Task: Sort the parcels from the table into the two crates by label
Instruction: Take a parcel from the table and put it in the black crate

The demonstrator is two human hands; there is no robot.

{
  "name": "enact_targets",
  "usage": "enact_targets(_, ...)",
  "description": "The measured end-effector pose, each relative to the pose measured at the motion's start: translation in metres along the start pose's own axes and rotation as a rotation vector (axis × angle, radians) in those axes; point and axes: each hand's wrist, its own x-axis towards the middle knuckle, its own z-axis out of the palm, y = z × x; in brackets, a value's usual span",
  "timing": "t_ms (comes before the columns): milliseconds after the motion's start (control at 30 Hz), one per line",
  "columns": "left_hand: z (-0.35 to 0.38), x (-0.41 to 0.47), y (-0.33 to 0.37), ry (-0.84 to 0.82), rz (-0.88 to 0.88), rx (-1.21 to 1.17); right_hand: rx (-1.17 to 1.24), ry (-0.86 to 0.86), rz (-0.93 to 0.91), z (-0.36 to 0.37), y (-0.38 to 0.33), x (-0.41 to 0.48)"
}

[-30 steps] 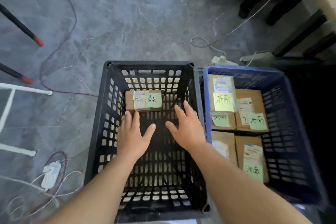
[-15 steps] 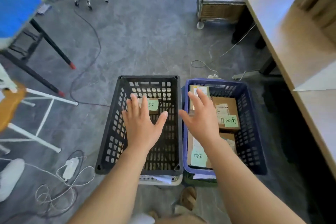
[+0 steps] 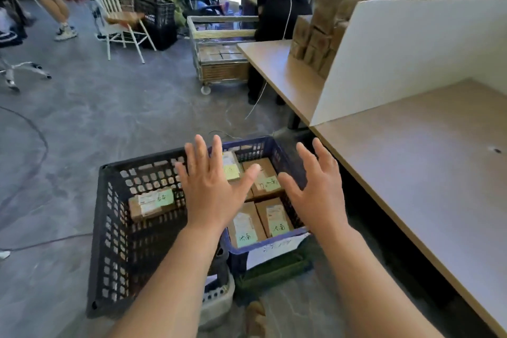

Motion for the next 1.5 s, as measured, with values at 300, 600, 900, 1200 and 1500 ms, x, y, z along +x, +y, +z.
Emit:
enact_targets(300,0.008,-0.054,0.07,0.001,0.178,-0.079,-0.002,0.222,0.096,-0.076,0.04,-0.056)
enact_targets(600,0.042,-0.112,0.195,-0.086,0.374,-0.071,-0.016,0.403,0.139,-0.169,0.131,-0.117)
enact_targets(900,0.132,-0.254,0.401,-0.31,0.617,-0.142,-0.265,0.539,0.329,-0.329,0.28,-0.231)
enact_targets(1200,0.197,-0.378,0.521,-0.449,0.817,-0.19,-0.363,0.651,0.475,-0.425,0.386,-0.337)
enact_targets(1500,0.237,-0.438,0.594,-0.526,0.983,-0.225,-0.346,0.775,0.677,-0.462,0.443,-0.395)
